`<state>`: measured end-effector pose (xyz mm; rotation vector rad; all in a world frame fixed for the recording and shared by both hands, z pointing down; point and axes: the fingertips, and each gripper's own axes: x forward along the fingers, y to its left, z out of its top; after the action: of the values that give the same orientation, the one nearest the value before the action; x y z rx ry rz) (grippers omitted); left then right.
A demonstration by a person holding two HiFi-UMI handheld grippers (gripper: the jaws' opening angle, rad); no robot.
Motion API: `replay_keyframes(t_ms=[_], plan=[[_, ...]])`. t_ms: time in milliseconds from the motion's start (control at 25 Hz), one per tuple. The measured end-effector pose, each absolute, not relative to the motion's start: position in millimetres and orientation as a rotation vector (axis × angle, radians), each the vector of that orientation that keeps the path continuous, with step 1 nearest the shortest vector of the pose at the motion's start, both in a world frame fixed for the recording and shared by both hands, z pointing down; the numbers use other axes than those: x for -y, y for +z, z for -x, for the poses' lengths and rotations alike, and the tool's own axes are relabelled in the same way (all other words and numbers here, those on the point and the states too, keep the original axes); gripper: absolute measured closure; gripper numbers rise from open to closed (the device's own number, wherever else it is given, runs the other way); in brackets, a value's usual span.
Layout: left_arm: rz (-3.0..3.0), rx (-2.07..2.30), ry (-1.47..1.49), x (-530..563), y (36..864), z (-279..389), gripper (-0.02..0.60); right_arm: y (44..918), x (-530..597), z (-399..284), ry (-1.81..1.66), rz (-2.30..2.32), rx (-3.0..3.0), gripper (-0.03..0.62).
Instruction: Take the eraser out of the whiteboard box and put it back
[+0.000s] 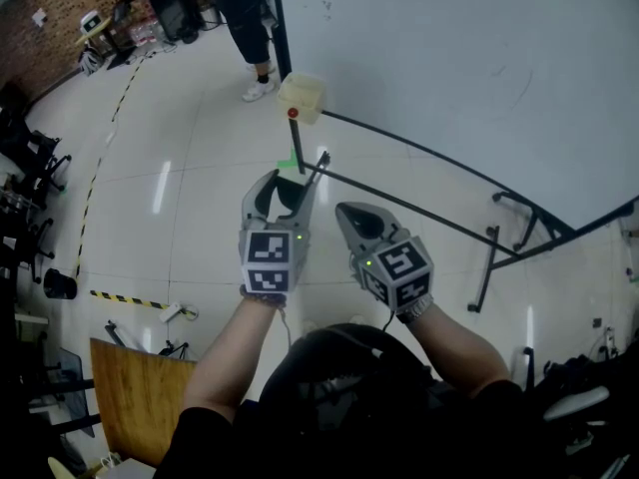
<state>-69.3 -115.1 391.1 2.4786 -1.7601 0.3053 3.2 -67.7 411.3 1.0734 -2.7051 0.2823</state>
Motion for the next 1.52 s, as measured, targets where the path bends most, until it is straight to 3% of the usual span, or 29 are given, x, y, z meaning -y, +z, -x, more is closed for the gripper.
replay_keyframes(t_ms=[1520], plan=[[-2.484, 1.72, 0.297, 115.3, 388.8, 63.8, 0.339, 409.5, 69.3, -5.4, 0.258, -1.071, 2.712, 0.582]])
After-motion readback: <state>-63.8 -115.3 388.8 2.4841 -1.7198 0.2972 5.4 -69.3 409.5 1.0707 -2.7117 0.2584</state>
